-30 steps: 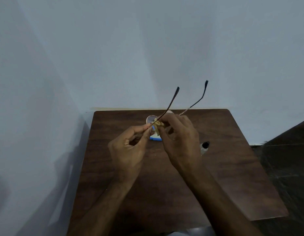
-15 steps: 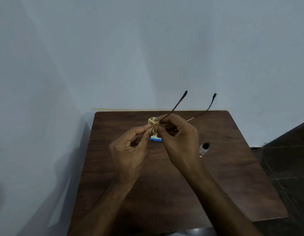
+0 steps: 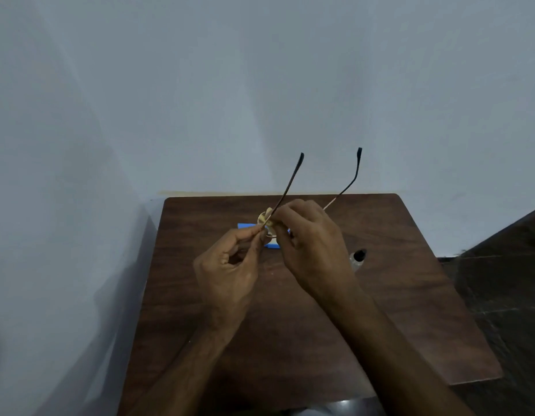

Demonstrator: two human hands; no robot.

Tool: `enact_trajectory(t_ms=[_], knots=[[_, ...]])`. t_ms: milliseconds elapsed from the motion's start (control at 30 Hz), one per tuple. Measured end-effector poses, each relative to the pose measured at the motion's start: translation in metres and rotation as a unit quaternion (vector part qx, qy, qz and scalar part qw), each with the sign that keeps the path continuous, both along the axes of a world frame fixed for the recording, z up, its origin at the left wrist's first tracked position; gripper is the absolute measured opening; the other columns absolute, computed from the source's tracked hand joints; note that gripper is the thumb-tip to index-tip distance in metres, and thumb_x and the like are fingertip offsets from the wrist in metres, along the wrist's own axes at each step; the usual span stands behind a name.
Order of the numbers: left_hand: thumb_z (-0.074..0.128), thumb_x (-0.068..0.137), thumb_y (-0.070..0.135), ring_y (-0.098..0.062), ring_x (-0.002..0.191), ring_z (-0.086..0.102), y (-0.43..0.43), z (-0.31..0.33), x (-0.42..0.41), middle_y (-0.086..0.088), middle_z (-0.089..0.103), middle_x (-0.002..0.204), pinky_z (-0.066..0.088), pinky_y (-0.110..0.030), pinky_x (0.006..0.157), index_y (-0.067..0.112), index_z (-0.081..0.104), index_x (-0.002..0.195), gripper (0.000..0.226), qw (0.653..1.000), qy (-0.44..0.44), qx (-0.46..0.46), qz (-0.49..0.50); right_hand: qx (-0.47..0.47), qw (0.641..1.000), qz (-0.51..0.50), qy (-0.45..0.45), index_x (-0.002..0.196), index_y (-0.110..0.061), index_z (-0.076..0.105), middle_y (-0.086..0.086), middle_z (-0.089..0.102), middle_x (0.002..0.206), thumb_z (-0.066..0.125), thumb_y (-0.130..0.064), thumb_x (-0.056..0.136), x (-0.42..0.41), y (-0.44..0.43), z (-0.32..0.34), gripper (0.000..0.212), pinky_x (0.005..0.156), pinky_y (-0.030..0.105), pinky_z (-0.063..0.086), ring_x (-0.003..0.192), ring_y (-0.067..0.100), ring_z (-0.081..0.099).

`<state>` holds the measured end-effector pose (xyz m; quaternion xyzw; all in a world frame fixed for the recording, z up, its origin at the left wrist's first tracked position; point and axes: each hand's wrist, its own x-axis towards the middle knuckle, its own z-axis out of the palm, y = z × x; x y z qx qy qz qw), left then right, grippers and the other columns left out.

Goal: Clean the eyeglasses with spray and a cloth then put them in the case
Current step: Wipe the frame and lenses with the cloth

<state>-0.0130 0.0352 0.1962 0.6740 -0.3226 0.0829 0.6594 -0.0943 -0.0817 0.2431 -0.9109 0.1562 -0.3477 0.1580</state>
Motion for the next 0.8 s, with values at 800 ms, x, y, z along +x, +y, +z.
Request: enact_trajectory(t_ms=[800], knots=[[0.082, 0.091, 0.011, -0.006, 0.091, 0.079, -0.004, 0.013, 0.003, 0.002, 0.081, 0.096, 0.063, -0.022, 0.077, 0.006, 0.077, 0.105, 0.016, 0.996, 0.081, -0.014, 0.035, -0.02, 0.995, -0.069, -0.071, 0.104, -0.007, 0.075, 0.006, 0.069, 0.102, 0.073, -0.003, 0.094, -0.018, -0.01, -0.01, 0.011, 0.073, 0.034, 0.054, 0.089, 0.022, 0.064]])
